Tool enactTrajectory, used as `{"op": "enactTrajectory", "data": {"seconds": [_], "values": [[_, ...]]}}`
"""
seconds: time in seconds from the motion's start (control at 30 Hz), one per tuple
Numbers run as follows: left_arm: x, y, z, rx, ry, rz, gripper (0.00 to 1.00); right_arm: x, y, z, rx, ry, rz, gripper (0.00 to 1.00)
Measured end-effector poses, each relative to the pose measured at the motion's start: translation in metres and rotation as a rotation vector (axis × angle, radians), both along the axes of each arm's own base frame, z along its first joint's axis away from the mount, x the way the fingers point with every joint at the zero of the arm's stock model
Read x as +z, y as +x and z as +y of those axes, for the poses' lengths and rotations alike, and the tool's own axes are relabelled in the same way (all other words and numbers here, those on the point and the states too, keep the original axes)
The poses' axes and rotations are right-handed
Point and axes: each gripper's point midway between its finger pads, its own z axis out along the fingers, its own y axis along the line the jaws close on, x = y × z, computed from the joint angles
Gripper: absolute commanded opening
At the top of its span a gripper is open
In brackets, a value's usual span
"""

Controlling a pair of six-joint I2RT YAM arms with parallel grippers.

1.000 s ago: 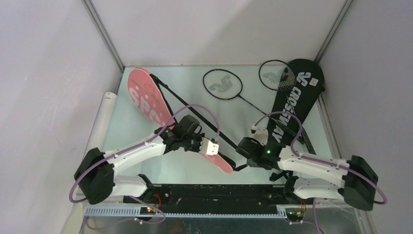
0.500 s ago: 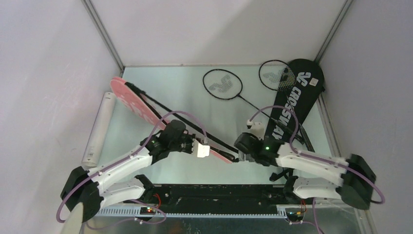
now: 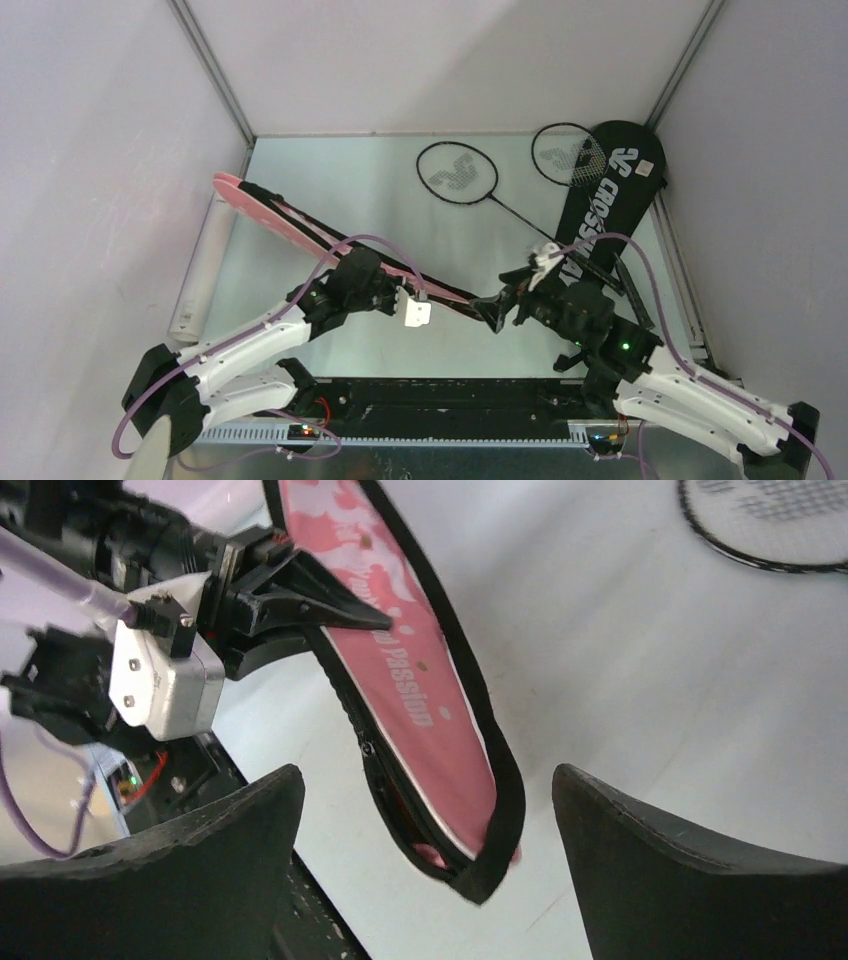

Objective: Pack up the badminton gear
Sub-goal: Adjust the racket bag.

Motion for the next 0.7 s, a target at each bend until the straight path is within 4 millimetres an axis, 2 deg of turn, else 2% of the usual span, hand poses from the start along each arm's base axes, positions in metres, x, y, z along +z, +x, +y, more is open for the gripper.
{"op": "enactTrajectory", "data": {"seconds": [0.1, 0.2, 0.37, 0.7], "values": [[-0.004, -0.005, 0.001, -0.014, 0.015, 0.016, 0.00, -0.012, 0.002, 0.021, 0.090, -0.086, -0.004, 0.90], [-0.006, -0.007, 0.001, -0.020, 0.023, 0.023, 0.00, -0.023, 0.014, 0.036, 0.127, -0.165, 0.030, 0.83], [-0.008, -0.009, 0.002, -0.028, 0.035, 0.027, 0.00, -0.041, 0.028, 0.056, 0.219, -0.204, 0.139, 0.78], [-0.012, -0.013, 0.003, -0.046, 0.050, 0.037, 0.00, -0.057, -0.009, 0.088, 0.540, -0.163, 0.286, 0.73]]}}
